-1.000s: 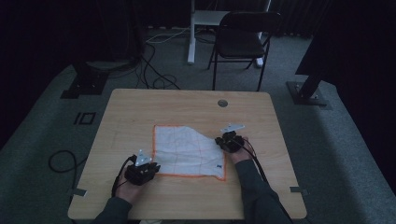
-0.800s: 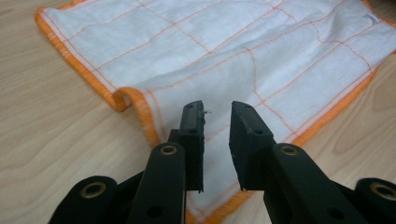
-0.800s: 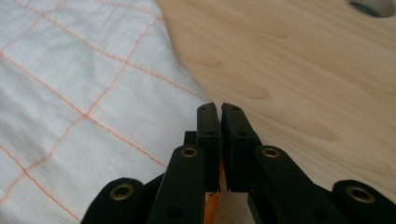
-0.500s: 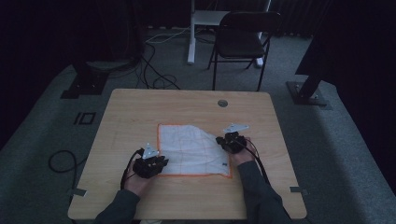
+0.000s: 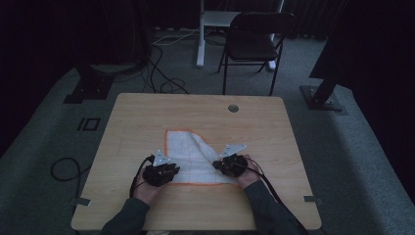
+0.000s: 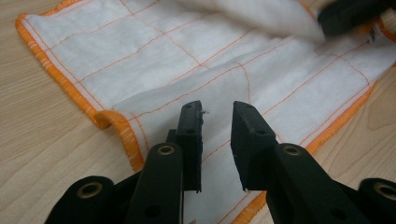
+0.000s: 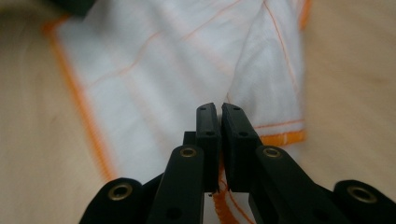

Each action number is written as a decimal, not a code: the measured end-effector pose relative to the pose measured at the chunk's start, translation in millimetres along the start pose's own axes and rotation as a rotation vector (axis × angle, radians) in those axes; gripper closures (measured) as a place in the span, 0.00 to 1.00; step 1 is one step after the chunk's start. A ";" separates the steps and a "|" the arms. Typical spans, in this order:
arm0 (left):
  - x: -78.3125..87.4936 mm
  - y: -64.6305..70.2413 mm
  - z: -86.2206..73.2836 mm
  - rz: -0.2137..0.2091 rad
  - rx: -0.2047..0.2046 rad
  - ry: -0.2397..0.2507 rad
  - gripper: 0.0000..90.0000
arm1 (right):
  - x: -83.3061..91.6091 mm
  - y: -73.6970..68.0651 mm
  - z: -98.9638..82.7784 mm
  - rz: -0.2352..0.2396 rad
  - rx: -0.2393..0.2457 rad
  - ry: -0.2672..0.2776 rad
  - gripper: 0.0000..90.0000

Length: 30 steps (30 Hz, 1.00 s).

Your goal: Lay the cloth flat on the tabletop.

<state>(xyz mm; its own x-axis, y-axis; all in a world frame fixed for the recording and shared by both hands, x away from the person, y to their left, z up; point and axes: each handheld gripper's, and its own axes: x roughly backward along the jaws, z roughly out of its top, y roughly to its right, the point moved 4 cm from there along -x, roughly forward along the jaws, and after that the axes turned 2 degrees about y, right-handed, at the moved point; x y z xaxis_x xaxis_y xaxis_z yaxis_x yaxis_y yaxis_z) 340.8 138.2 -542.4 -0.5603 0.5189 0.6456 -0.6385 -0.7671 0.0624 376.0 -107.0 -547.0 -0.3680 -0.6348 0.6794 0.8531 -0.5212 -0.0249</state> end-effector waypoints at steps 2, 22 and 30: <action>-0.8 0.6 0.0 -0.002 0.000 -0.001 0.82 | -3.0 -8.6 -1.5 0.034 0.039 -0.023 0.88; -3.1 1.2 -1.4 -0.002 0.001 -0.003 0.82 | -19.0 44.8 7.8 -0.135 -0.200 0.060 0.69; -3.8 1.6 -1.6 -0.001 0.001 -0.005 0.82 | -28.7 45.1 4.5 -0.107 -0.252 0.003 0.59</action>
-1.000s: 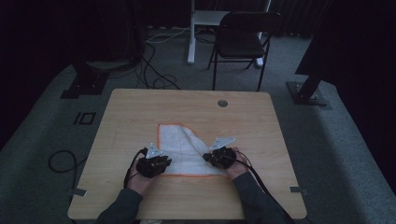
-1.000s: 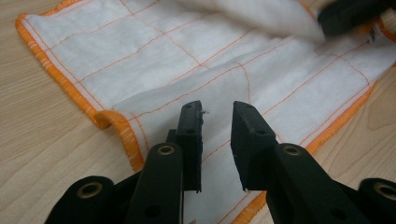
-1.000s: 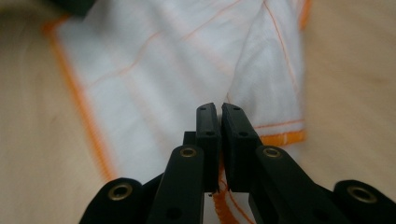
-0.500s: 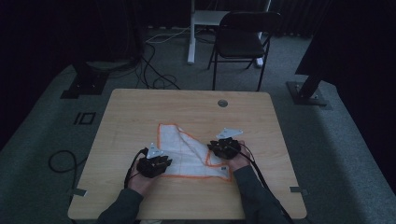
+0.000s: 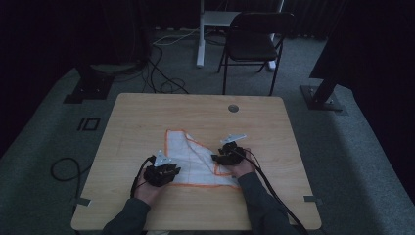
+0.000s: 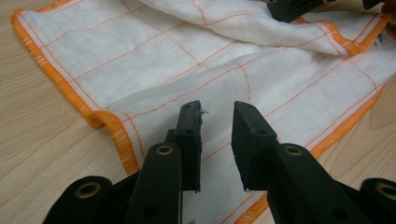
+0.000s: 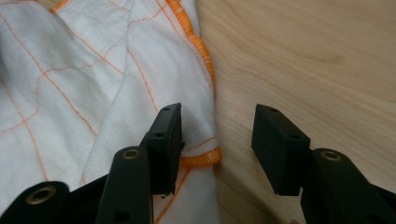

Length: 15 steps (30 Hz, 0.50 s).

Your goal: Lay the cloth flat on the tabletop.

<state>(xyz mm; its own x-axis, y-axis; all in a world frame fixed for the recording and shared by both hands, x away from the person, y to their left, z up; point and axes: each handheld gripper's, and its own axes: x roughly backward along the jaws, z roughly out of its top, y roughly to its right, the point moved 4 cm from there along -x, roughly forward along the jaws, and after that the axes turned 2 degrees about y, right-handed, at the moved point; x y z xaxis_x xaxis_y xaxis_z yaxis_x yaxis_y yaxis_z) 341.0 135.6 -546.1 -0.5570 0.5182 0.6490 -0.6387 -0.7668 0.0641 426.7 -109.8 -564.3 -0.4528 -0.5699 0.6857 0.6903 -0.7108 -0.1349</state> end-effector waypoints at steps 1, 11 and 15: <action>-0.5 0.2 -0.2 0.000 0.001 -0.001 0.82 | -0.9 0.0 0.1 0.015 -0.012 -0.004 0.59; -0.7 -0.7 -0.9 0.002 0.001 -0.003 0.82 | 12.0 -1.8 8.8 0.005 0.030 0.043 0.94; -1.8 -0.6 -1.7 0.000 0.003 -0.009 0.81 | 25.9 5.8 17.4 -0.031 0.034 0.092 0.96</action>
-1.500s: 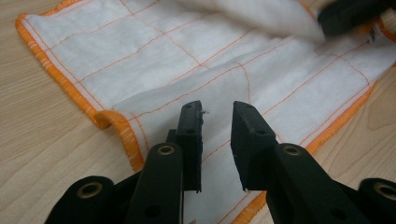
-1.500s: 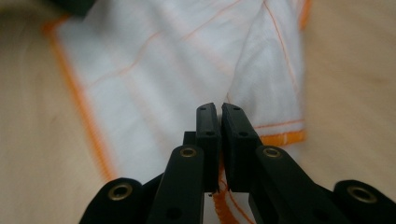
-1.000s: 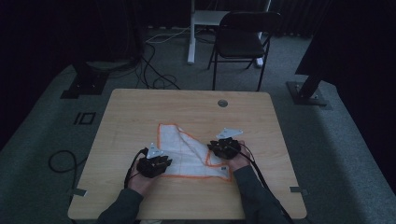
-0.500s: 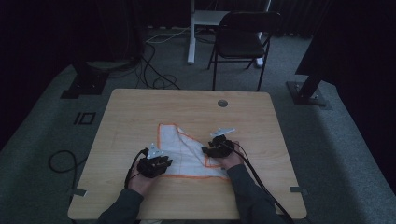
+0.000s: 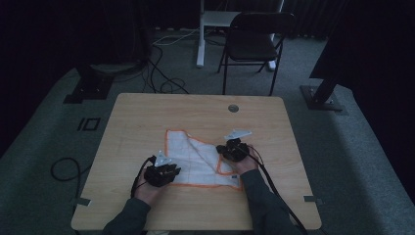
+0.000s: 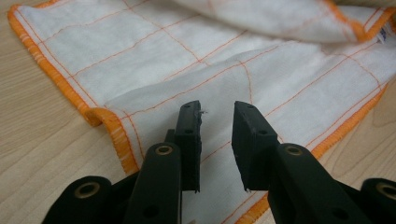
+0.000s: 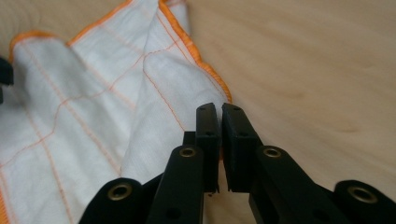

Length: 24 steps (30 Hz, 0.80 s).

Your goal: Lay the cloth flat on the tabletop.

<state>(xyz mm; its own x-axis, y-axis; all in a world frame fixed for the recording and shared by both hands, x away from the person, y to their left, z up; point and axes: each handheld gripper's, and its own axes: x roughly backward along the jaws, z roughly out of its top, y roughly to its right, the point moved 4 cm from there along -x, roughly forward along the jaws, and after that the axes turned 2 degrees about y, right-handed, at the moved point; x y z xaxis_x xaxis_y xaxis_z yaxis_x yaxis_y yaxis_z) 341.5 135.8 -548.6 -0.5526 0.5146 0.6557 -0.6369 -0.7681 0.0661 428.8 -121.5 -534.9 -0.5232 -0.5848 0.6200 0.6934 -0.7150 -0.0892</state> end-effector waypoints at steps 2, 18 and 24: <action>-0.6 0.0 -0.3 -0.001 -0.001 -0.001 0.81 | 5.2 5.4 3.2 -0.026 0.005 0.013 0.96; -1.7 -1.1 -1.7 -0.001 0.002 -0.009 0.81 | 30.5 67.8 19.1 -0.291 0.022 0.033 0.82; -5.3 -0.4 -4.6 -0.004 0.000 -0.025 0.81 | 38.3 68.2 18.9 -0.283 0.004 0.044 0.75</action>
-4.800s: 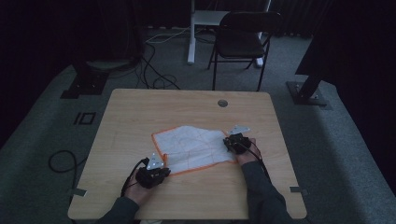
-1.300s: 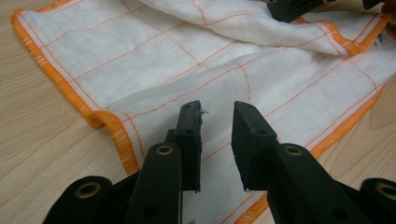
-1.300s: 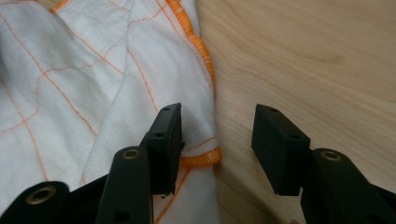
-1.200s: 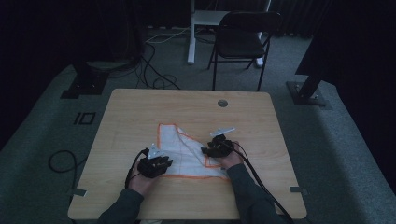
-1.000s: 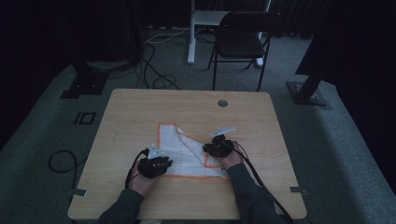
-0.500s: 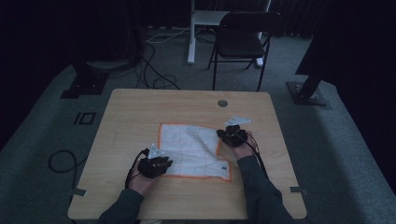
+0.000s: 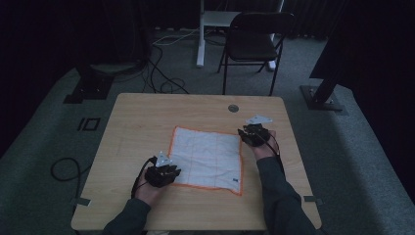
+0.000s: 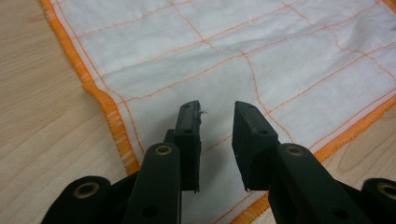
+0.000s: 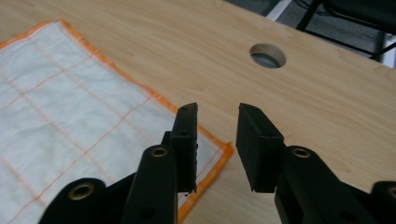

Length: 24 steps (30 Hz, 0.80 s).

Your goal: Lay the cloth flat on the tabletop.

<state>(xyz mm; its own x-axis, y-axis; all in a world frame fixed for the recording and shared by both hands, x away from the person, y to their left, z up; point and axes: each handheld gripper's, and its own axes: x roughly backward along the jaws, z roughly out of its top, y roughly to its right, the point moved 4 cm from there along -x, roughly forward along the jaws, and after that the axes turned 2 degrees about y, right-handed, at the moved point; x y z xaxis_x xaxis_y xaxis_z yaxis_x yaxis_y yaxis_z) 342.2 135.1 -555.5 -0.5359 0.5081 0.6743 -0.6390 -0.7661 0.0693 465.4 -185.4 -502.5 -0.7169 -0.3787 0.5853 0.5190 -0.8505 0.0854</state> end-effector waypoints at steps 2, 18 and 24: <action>-1.2 -0.2 -1.3 0.000 0.003 -0.005 0.81 | 0.2 -5.4 -3.9 0.017 0.005 -0.008 0.73; 1.4 0.9 -15.1 -0.003 0.029 -0.009 0.81 | 8.4 -72.5 -61.3 0.160 0.075 -0.101 0.68; 7.8 5.0 -22.5 -0.013 0.043 0.001 0.82 | 9.7 -75.8 -73.4 0.162 0.090 -0.134 0.68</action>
<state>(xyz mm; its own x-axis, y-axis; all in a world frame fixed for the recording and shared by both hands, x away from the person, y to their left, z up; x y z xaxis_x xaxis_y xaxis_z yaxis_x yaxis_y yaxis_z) 322.4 144.1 -566.4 -0.5285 0.5181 0.6725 -0.6215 -0.7758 0.1093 384.9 -151.4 -562.5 -0.5561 -0.4505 0.6984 0.6658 -0.7445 0.0499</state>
